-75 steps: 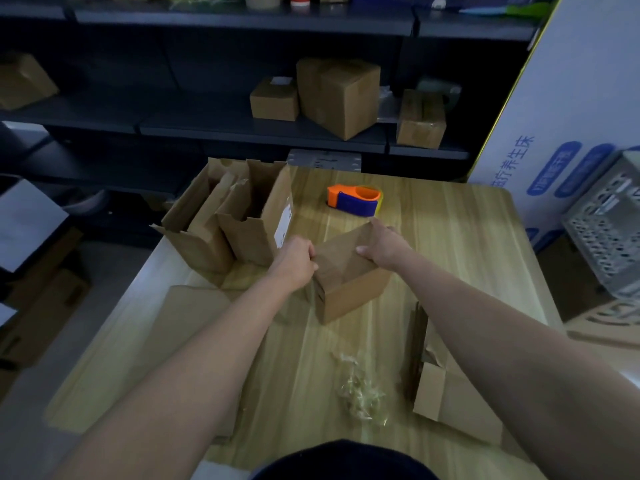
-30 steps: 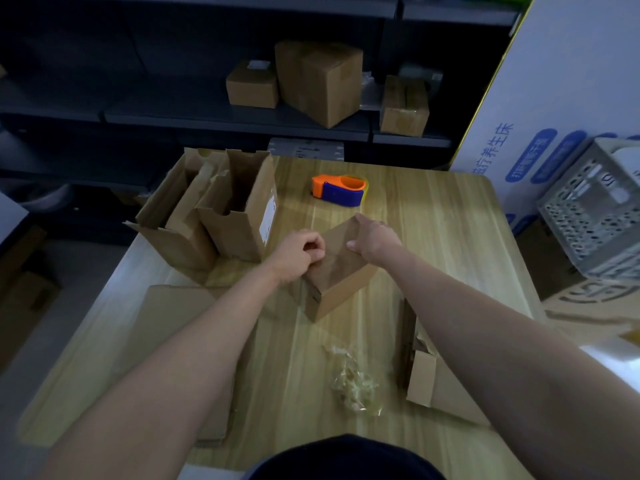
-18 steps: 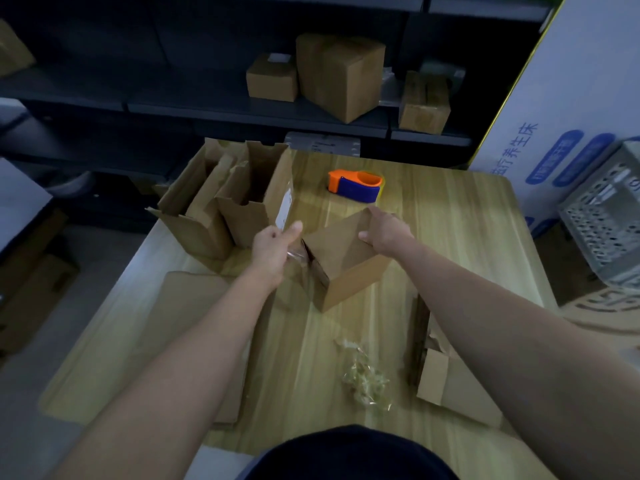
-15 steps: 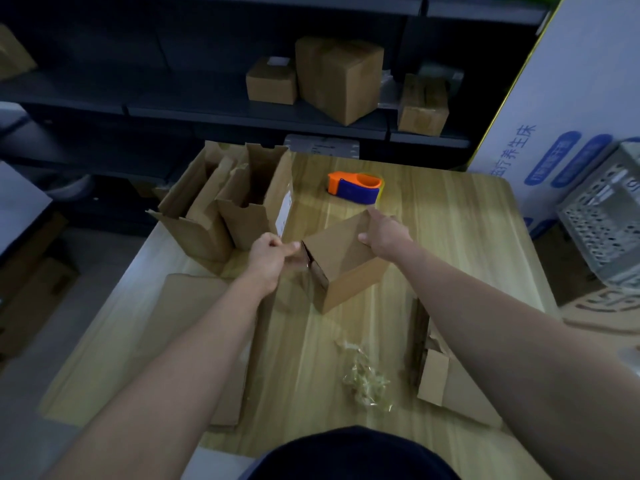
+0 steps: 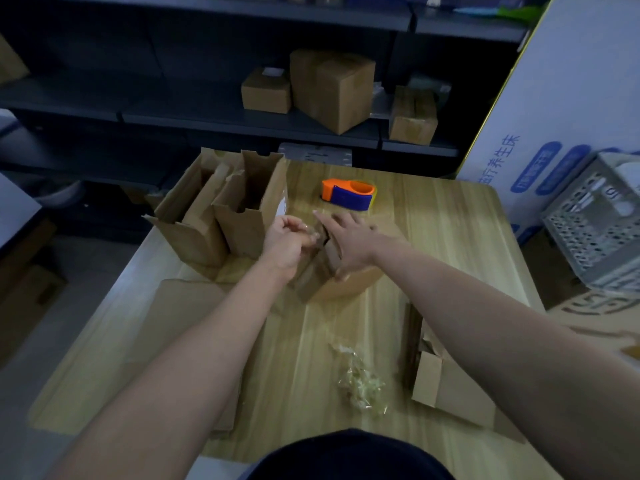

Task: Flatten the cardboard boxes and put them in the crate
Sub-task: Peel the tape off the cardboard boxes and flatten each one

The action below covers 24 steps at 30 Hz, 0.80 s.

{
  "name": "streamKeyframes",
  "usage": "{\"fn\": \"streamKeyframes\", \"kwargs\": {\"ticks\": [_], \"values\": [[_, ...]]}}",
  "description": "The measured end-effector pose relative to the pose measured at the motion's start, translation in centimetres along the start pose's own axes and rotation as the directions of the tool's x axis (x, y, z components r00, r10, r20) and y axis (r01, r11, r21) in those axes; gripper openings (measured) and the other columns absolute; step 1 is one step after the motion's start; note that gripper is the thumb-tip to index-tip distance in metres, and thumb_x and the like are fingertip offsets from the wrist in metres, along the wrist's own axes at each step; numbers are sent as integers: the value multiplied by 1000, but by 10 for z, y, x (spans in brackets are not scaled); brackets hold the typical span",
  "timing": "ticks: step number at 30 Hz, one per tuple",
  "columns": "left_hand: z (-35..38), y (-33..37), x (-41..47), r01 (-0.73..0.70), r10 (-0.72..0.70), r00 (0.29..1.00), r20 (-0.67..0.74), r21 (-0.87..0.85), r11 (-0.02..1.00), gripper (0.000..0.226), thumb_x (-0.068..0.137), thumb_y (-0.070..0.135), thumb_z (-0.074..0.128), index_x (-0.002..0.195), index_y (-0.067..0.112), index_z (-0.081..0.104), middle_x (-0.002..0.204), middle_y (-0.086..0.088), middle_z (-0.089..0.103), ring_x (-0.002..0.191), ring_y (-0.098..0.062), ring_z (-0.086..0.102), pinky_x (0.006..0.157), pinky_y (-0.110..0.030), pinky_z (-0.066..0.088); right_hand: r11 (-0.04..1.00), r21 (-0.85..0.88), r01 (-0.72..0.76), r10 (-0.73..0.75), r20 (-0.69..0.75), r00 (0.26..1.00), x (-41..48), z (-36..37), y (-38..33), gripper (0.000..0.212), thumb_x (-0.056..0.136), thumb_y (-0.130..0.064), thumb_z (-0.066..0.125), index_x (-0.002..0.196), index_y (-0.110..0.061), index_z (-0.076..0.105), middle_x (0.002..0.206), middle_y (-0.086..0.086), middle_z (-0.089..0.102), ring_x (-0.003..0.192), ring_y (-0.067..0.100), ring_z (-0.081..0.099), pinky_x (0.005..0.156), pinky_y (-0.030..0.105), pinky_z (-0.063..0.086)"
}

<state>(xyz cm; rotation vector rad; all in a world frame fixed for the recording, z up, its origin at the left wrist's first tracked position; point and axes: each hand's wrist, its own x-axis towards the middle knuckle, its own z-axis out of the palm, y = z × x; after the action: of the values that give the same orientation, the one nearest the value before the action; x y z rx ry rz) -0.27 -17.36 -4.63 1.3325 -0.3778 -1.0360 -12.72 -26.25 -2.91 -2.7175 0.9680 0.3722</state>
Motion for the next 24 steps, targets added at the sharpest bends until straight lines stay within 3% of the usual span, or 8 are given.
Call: {"fn": "streamKeyframes", "kwargs": {"ticks": [4, 6, 11, 13, 16, 20, 22, 24], "values": [[7, 13, 3, 48, -54, 998, -16, -264, 963, 37, 79, -27, 42, 87, 8, 43, 84, -14, 49, 79, -30, 60, 66, -35, 60, 983, 182, 38, -7, -169, 986, -9, -5, 19, 121, 53, -37, 84, 146, -35, 7, 141, 1, 23, 127, 29, 30, 98, 43, 42], [1, 16, 11, 60, -83, 993, -79, -262, 963, 37, 78, -28, 41, 86, 8, 44, 89, -13, 48, 79, -28, 61, 67, -34, 59, 942, 335, 12, 60, -204, 977, -17, -1, 33, 116, 55, -32, 86, 145, -30, 12, 137, 2, 26, 122, 28, 39, 99, 43, 43], [-17, -4, 18, 16, 26, 985, -170, 239, 971, 22, 84, -8, 57, 86, 13, 50, 93, -7, 55, 84, -19, 59, 79, -36, 56, 828, 553, -93, 180, -105, 978, -34, 29, 57, 116, 61, -24, 86, 145, -27, 7, 143, 1, 19, 122, 24, 41, 101, 39, 40], [-8, -8, 13, -78, 127, 990, -56, 532, 843, 10, 88, 22, 61, 91, 14, 57, 96, -3, 60, 85, -15, 59, 81, -37, 54, 820, 553, -147, 205, -44, 978, -36, 37, 62, 116, 64, -22, 85, 147, -27, 4, 147, -1, 15, 123, 25, 39, 101, 40, 40], [15, -9, 12, -168, 155, 983, 101, 834, 526, 59, 76, 65, 58, 103, 13, 55, 107, -5, 61, 93, -17, 57, 71, -30, 48, 849, 486, -207, 221, 30, 975, -35, 38, 71, 114, 66, -25, 83, 148, -21, 4, 151, 1, 11, 135, 29, 26, 109, 46, 34], [53, -16, 9, -139, 170, 975, 143, 990, -30, 95, 67, 78, 56, 132, 10, 44, 131, -14, 49, 124, -33, 40, 94, -43, 41, 907, 281, -313, 318, 29, 948, -32, 41, 67, 120, 65, -45, 81, 150, -18, 2, 157, 2, 5, 145, 28, -2, 116, 53, 15], [63, -21, 9, -161, 192, 964, 184, 979, -127, 78, 77, 67, 56, 130, 11, 46, 128, -13, 48, 121, -32, 39, 92, -43, 41, 925, 211, -316, 325, -10, 946, -29, 44, 61, 121, 62, -52, 80, 150, -19, 4, 156, 1, 9, 145, 28, 0, 116, 54, 11], [66, -21, 9, -269, 233, 933, 274, 962, -54, 39, 90, 41, 55, 113, 10, 56, 115, -13, 57, 114, -31, 47, 93, -42, 40, 935, 182, -305, 317, -44, 947, -25, 44, 58, 120, 61, -52, 81, 150, -19, 7, 155, 2, 15, 144, 28, 8, 116, 55, 11]]}}
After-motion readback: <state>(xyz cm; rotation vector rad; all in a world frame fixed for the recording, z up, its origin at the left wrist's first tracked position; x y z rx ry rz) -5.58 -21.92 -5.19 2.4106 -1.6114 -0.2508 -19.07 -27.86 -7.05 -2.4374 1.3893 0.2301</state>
